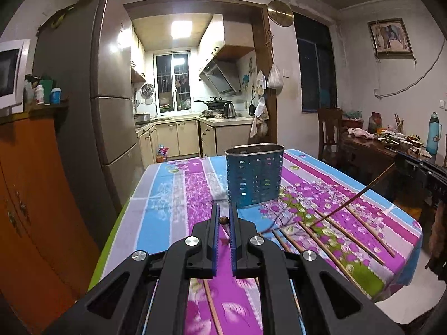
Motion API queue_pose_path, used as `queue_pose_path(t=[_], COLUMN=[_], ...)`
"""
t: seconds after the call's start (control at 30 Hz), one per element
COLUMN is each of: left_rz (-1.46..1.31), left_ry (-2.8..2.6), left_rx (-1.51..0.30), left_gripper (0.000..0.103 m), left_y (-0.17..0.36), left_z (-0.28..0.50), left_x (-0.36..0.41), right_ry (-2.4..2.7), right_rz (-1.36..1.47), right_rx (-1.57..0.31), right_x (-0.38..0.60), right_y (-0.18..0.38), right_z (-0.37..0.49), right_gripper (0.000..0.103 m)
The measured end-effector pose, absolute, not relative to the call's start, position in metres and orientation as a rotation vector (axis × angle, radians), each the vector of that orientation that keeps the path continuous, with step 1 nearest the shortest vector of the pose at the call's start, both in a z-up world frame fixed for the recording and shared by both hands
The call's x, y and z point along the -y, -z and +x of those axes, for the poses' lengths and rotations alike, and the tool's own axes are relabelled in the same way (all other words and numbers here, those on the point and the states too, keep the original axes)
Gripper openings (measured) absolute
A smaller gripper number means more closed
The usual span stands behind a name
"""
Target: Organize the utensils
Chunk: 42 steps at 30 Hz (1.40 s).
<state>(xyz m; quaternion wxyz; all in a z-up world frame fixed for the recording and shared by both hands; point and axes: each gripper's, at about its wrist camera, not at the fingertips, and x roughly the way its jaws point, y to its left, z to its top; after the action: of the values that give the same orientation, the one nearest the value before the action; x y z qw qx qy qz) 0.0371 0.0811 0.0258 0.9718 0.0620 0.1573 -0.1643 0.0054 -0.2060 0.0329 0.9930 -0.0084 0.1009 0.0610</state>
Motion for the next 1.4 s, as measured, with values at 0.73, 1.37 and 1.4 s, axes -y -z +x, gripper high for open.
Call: queue_pose_path(t=[0.73, 1.37, 1.4], left_rz=[0.096, 0.128, 0.125], left_ry=[0.406, 0.118, 0.101], left_rx=[-0.274, -0.312, -0.313], left_gripper=[0.008, 0.011, 0.015], left_y=[-0.078, -0.035, -0.028], left_z=[0.082, -0.001, -0.010], left_x=[-0.074, -0.178, -0.185], right_ry=[-0.204, -0.263, -0.265], right_rz=[-0.021, 0.011, 0.010], right_rx=[-0.179, -0.166, -0.164], right_x=[0.206, 0.204, 0.203], right_y=[-0.085, -0.090, -0.091], right_z=[0.060, 0.022, 0.019], right_gripper=[0.005, 0.005, 0.005])
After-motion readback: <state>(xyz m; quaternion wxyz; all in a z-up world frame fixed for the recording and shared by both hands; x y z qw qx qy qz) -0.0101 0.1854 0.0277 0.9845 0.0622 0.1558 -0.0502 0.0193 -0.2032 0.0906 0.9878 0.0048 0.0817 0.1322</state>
